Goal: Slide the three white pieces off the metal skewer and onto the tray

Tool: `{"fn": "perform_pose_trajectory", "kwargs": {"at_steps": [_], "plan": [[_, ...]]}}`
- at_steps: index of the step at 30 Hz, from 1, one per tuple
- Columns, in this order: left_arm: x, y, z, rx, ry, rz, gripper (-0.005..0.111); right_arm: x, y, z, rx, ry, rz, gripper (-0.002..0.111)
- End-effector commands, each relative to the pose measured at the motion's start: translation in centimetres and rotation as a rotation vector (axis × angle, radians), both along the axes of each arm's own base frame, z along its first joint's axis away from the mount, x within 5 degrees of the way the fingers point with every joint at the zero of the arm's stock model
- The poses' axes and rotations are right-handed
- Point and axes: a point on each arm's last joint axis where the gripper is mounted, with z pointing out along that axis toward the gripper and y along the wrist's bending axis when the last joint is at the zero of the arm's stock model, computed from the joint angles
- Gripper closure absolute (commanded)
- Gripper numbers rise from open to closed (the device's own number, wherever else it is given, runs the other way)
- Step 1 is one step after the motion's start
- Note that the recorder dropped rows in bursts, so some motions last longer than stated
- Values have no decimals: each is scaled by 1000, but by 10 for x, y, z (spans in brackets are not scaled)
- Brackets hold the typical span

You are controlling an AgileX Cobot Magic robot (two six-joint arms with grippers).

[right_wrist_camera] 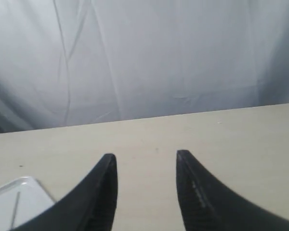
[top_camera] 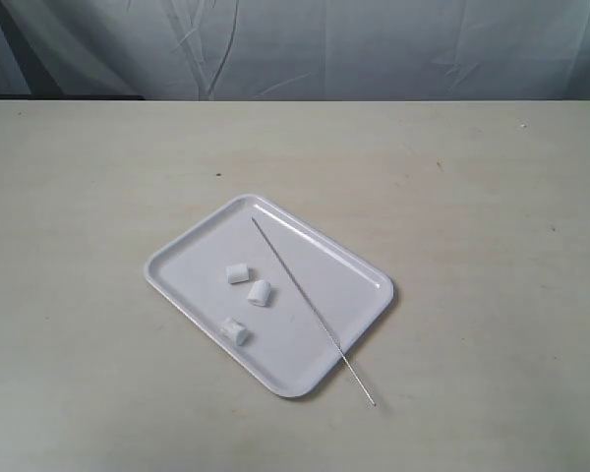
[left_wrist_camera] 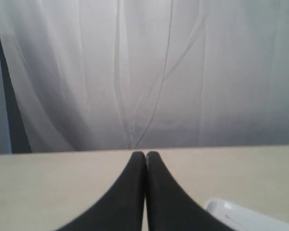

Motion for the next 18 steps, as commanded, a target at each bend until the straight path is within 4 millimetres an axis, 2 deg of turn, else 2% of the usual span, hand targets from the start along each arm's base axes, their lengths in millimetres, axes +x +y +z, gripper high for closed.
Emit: {"fn": "perform_pose_trajectory", "kwargs": {"at_steps": [1,4,9,11,18], "plan": [[-1,7,10,-1,-123,86,107,0,-4,-3,-142,4,-58,69],[-1,12,12,21,-149,141,107,1,-5,-8,-178,21,-60,69],[0,24,3,-143,-40,256,107,2,-6,-25,-208,94,-62,69],[0,27,-3,-104,17,292,107,1,-8,-29,-242,139,-72,69],[1,26,-12,-31,117,291,107,1,-16,-30,-165,160,-168,69]]}}
